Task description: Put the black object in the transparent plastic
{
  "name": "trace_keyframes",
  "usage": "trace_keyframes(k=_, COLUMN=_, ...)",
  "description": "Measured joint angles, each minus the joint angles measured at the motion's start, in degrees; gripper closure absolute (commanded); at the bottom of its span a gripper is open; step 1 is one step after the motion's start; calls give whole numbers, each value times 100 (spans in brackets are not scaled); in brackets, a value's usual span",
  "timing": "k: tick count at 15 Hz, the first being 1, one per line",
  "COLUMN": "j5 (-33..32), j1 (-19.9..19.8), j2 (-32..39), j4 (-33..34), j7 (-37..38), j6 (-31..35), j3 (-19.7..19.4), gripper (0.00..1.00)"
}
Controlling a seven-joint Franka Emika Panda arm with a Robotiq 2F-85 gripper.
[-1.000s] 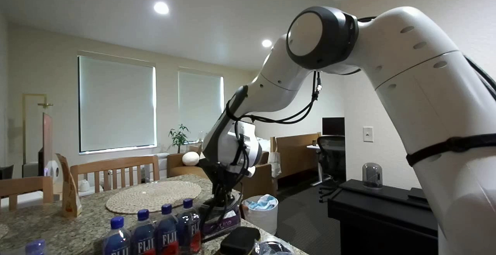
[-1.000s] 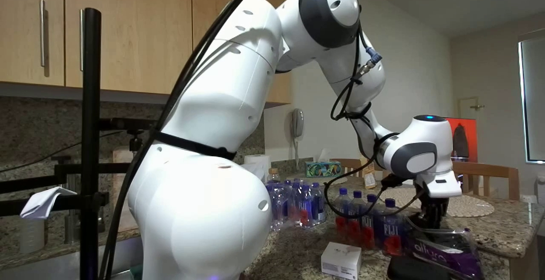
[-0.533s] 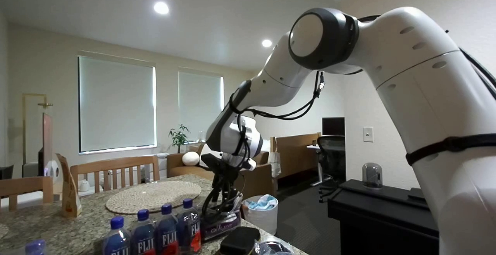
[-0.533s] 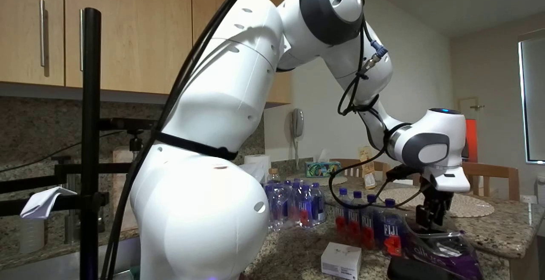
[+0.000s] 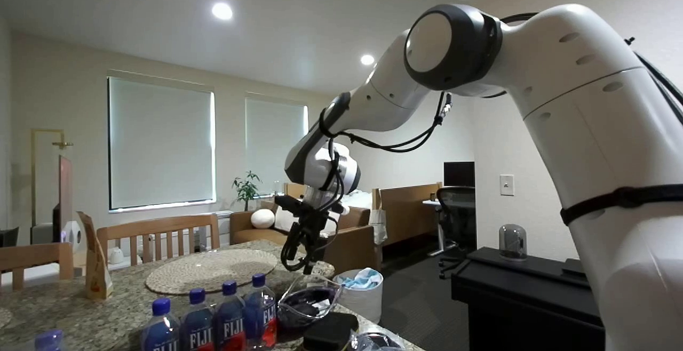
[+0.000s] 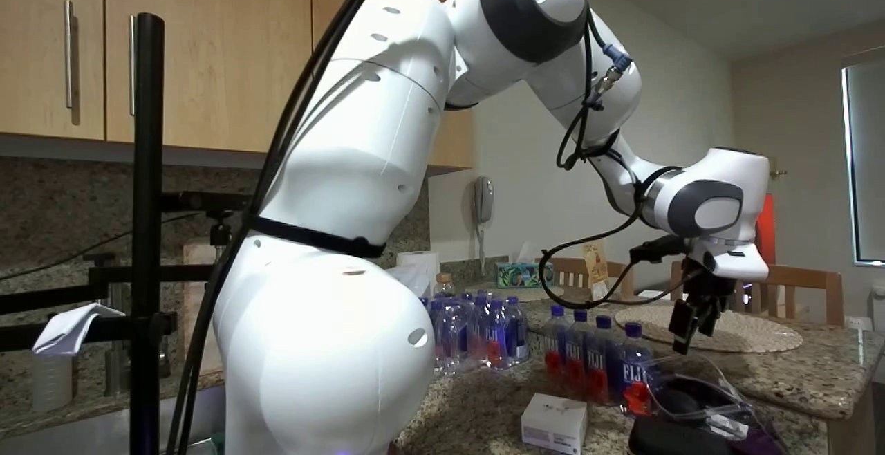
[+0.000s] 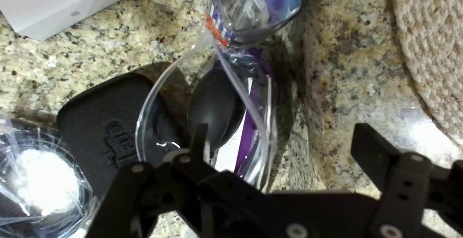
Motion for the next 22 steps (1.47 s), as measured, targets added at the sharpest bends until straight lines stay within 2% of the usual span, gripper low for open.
trace_keyframes(k=7, j5=-93, j1=-162, j2=-527, j4=47, j7=-190, j6=-1099, j3=-29, gripper=0)
trace_keyframes(k=11, j5=-141, j1=-222, j2=-675, j4=-143, j7=-907, j6=-1992, j3=-38, gripper=0)
trace_keyframes(k=13, j5=-420, j1=-228, j2=-796, j4=-371, j7=-1075, j6=-2269, j3=-82, gripper=0)
trace_keyframes(k=18, j5=-1905, j1=-175, j2=-1335, j4=-950, j7=-1062, j6=-2346, j3=-116, gripper=0)
trace_keyframes(k=22, j5=-1950, j1=-175, j2=-1363, j4=-973, j7=-1062, j6=-2344, j3=-112, gripper=0)
